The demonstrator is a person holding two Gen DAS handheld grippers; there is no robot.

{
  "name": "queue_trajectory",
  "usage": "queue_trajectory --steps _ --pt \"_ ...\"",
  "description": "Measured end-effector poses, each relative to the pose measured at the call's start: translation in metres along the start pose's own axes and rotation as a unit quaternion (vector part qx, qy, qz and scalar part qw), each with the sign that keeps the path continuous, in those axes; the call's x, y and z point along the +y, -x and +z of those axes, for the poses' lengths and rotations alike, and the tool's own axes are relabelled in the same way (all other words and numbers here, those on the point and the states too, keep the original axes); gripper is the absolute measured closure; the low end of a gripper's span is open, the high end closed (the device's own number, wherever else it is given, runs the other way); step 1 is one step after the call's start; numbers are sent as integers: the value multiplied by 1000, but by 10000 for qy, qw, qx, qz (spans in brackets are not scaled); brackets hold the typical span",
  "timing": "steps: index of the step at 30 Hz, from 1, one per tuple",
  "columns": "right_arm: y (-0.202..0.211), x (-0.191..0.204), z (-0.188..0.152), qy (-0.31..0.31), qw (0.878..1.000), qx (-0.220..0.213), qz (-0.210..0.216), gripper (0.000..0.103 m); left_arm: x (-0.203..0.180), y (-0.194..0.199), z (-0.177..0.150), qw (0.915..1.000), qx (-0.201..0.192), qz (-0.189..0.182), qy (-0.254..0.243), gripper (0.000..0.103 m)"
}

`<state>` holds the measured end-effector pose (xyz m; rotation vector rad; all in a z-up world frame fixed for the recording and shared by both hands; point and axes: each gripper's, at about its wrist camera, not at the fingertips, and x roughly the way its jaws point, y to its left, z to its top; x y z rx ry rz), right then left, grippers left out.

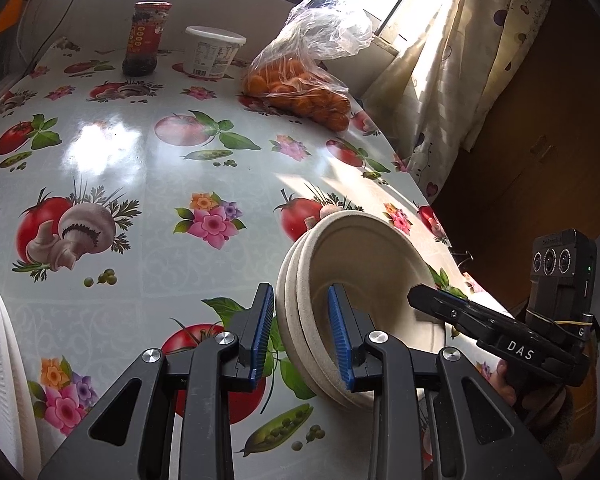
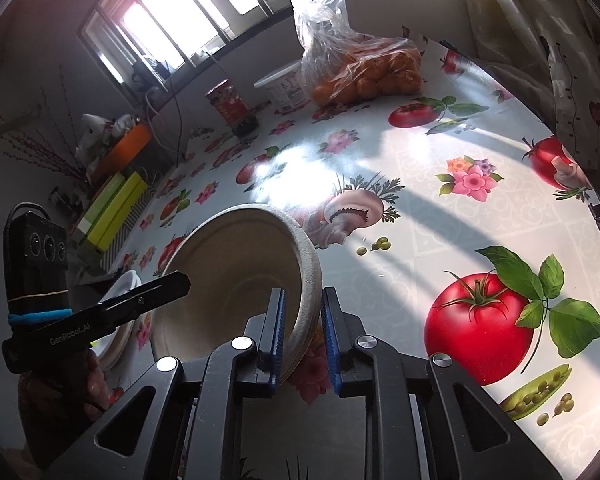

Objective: Organize plates and bowls
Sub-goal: 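Carry the beige bowl stack with both tools over the white plate stack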

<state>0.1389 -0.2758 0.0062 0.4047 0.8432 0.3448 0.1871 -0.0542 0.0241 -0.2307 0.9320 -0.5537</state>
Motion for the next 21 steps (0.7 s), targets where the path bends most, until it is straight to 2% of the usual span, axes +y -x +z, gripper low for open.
queue_trajectory --steps 13,21 --pt "0 3 1 -65 10000 12 61 86 -3 7 -1 9999 -86 92 -15 74" --pt "-4 12 3 -59 9999 69 145 86 -1 15 -2 9994 -130 317 -9 74"
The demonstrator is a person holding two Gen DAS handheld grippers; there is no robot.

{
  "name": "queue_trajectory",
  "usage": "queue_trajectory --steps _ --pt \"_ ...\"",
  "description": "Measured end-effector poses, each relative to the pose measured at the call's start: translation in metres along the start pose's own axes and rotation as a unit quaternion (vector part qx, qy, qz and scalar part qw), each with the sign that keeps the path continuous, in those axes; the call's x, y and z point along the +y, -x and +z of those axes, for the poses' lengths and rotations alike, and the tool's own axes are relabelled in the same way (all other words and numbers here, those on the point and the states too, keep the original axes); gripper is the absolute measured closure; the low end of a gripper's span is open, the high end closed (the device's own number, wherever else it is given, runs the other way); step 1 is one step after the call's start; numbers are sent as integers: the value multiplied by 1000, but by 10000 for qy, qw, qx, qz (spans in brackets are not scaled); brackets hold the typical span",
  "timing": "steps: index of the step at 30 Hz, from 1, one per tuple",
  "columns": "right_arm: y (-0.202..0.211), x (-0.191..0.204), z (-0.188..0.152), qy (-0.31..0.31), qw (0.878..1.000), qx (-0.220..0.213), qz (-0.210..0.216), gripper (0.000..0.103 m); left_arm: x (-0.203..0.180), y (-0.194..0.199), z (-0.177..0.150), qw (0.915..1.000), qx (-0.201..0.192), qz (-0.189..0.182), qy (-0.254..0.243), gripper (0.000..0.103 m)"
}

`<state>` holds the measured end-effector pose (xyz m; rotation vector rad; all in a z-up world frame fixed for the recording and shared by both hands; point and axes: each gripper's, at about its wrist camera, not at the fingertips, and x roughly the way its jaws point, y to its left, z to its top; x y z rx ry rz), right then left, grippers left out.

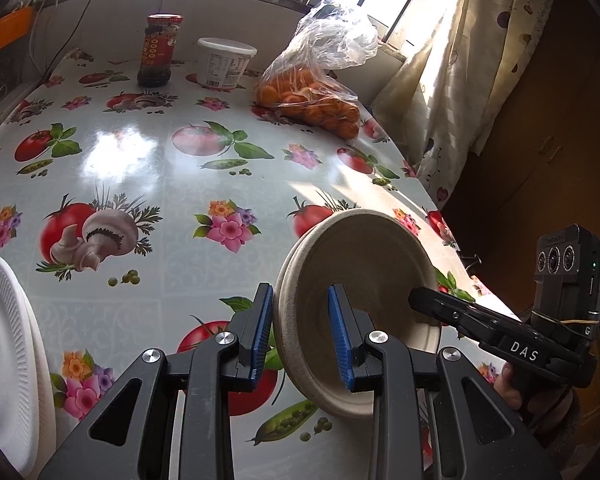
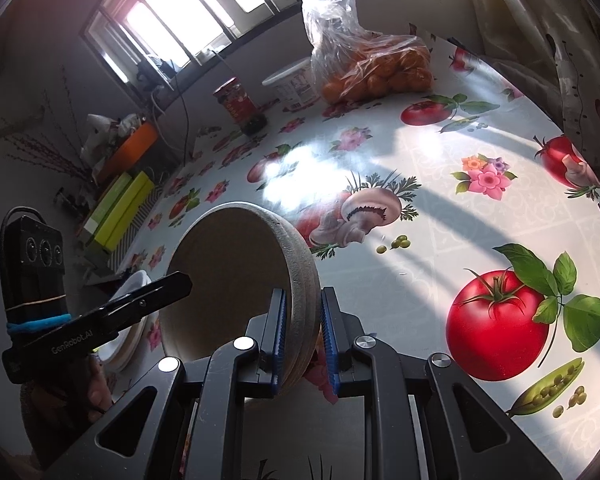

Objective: Organize plates and bowls
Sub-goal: 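Carry the beige bowl stack with both tools over the white plate stack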

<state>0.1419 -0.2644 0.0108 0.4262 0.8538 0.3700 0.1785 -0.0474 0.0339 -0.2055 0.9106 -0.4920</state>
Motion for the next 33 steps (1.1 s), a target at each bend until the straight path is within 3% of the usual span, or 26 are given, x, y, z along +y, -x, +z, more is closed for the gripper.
queue_trajectory --steps 33 --pt "-30 62 13 287 9971 519 477 86 32 63 -6 9964 -276 729 339 74"
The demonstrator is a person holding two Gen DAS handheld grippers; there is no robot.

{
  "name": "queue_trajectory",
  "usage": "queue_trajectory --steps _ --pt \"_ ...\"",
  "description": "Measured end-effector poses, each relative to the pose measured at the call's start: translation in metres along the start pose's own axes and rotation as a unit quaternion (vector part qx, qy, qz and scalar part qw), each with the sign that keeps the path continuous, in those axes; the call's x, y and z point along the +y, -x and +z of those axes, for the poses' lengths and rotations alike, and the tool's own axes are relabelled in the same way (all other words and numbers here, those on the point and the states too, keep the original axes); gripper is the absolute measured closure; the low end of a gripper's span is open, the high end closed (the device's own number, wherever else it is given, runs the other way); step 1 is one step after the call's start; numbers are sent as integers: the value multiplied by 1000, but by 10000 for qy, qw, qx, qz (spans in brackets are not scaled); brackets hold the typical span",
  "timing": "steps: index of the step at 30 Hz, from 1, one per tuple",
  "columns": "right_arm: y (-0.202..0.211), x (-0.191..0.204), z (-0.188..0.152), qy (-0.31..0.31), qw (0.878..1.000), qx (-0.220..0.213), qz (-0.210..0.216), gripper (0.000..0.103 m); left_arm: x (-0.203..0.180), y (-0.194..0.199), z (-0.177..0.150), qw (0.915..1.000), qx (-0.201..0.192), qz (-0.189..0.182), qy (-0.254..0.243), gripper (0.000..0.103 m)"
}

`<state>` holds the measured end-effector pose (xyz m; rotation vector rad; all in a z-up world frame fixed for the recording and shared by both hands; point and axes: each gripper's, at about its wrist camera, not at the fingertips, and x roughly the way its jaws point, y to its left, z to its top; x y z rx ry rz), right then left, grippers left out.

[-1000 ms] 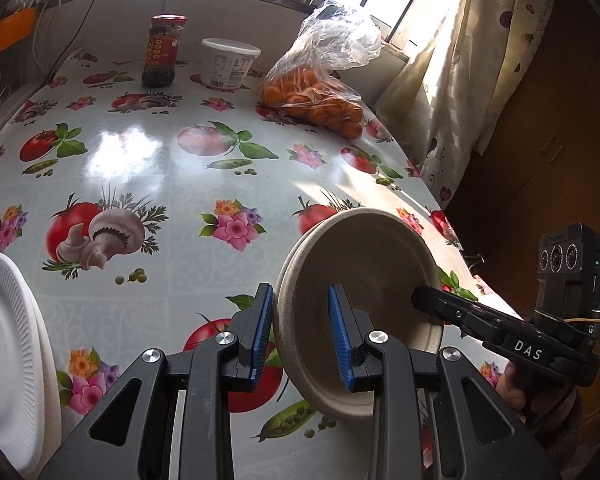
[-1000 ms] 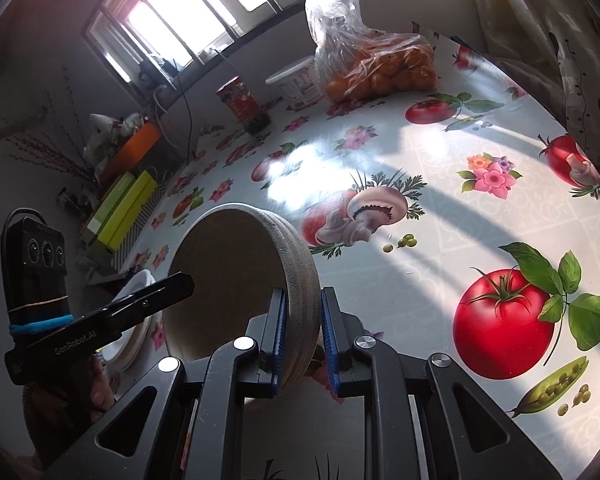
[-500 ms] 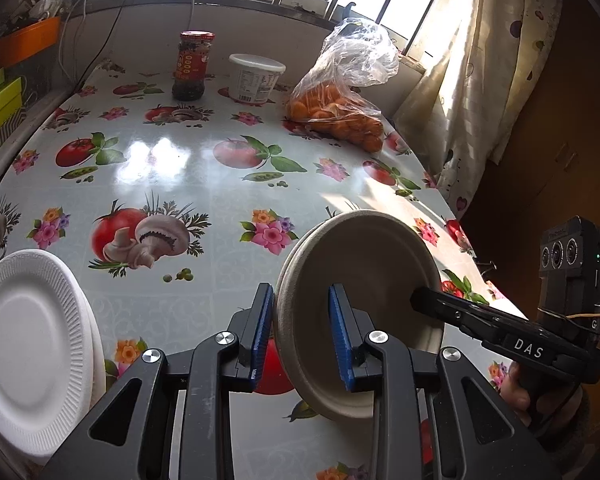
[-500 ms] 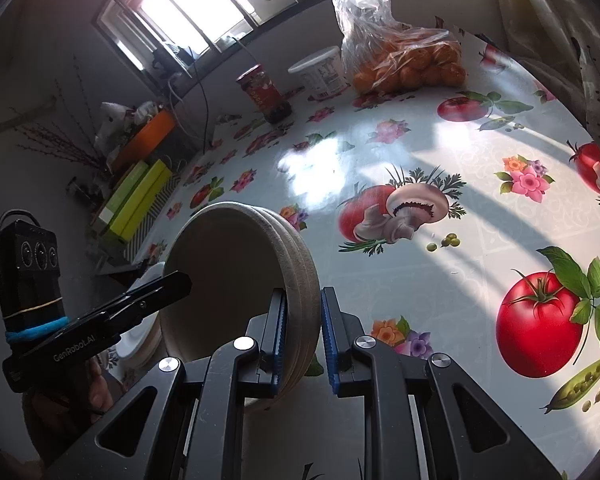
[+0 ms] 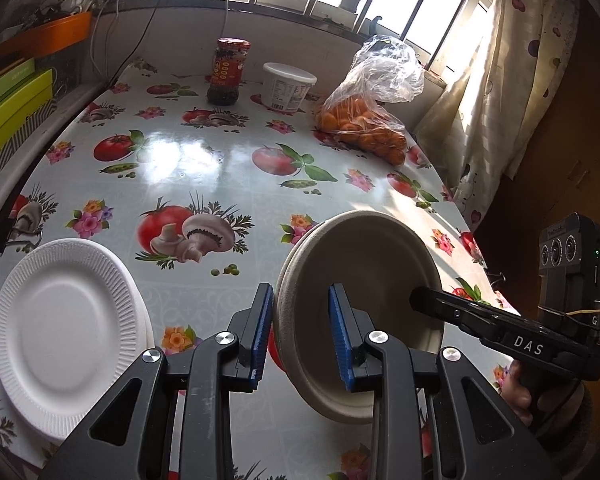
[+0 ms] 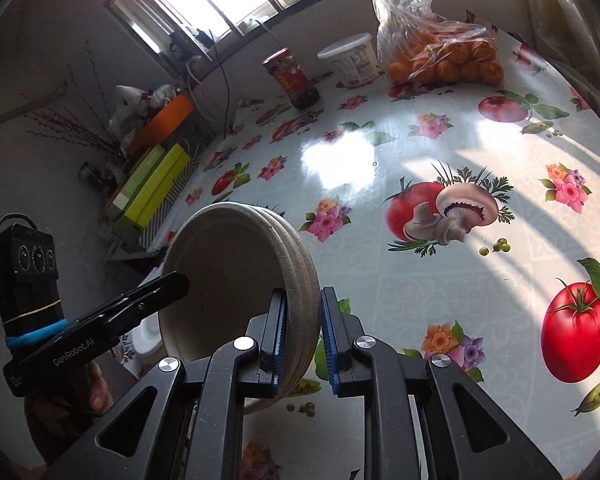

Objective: Organize plates and bowls
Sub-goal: 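Carry the beige bowl stack with both tools over the white plate stack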

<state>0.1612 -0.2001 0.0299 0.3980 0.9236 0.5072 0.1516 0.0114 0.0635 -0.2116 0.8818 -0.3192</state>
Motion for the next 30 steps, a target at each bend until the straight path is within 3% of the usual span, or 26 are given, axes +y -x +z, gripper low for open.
queue_trajectory --steps 30 --pt "-73 112 12 778 9920 631 766 86 100 76 -15 9910 -512 840 907 74"
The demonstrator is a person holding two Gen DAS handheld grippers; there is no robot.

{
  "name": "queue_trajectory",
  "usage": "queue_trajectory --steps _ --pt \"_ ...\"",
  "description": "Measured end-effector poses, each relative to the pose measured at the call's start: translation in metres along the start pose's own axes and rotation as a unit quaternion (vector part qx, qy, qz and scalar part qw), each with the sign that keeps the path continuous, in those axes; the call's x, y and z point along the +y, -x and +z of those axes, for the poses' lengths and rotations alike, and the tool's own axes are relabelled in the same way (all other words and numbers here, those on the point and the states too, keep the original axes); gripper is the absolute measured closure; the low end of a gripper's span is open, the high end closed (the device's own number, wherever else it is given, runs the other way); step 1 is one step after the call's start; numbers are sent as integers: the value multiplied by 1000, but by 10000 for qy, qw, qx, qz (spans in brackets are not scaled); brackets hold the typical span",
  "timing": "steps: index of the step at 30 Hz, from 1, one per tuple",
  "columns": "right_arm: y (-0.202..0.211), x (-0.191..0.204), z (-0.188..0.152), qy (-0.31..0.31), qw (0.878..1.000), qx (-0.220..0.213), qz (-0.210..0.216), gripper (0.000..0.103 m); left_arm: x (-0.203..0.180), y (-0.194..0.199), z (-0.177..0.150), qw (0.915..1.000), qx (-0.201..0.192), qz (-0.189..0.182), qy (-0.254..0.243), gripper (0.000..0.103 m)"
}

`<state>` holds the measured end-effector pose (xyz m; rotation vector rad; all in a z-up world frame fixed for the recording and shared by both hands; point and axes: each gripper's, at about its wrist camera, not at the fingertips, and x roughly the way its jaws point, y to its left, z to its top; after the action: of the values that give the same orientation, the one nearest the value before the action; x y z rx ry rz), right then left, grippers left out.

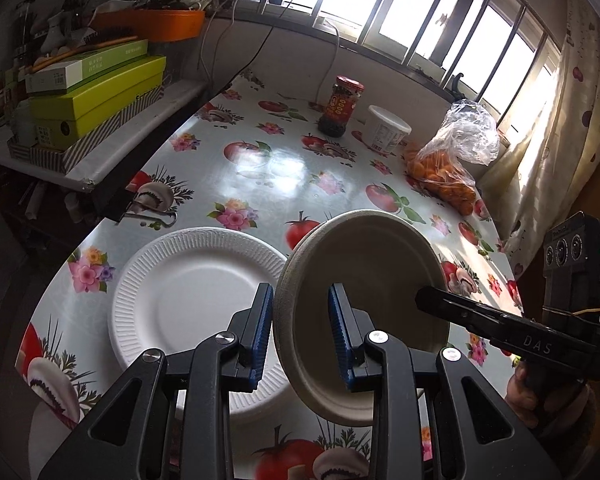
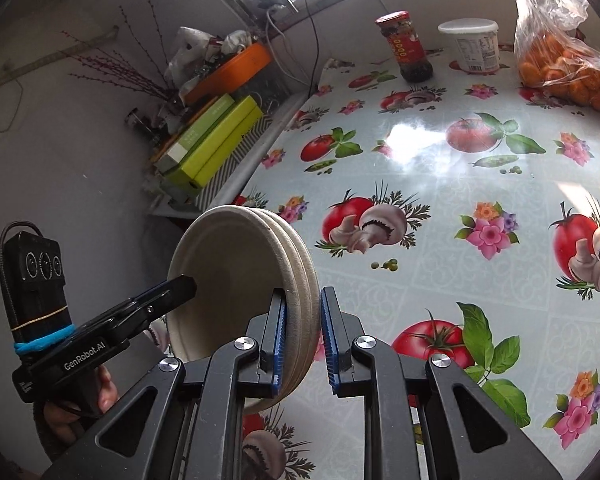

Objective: Organize plates and bowls
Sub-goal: 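Carry the beige bowl stack with both tools over the white plate stack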

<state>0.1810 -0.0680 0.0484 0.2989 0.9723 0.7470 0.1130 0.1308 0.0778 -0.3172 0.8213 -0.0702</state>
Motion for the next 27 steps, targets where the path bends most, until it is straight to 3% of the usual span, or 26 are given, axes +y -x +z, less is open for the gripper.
queue_trajectory --steps 15,27 --pt "-49 34 5 96 9989 337 304 86 52 11 1 9987 -13 376 330 74" --pt "-72 37 6 28 9975 568 423 86 68 8 3 9974 33 558 453 74"
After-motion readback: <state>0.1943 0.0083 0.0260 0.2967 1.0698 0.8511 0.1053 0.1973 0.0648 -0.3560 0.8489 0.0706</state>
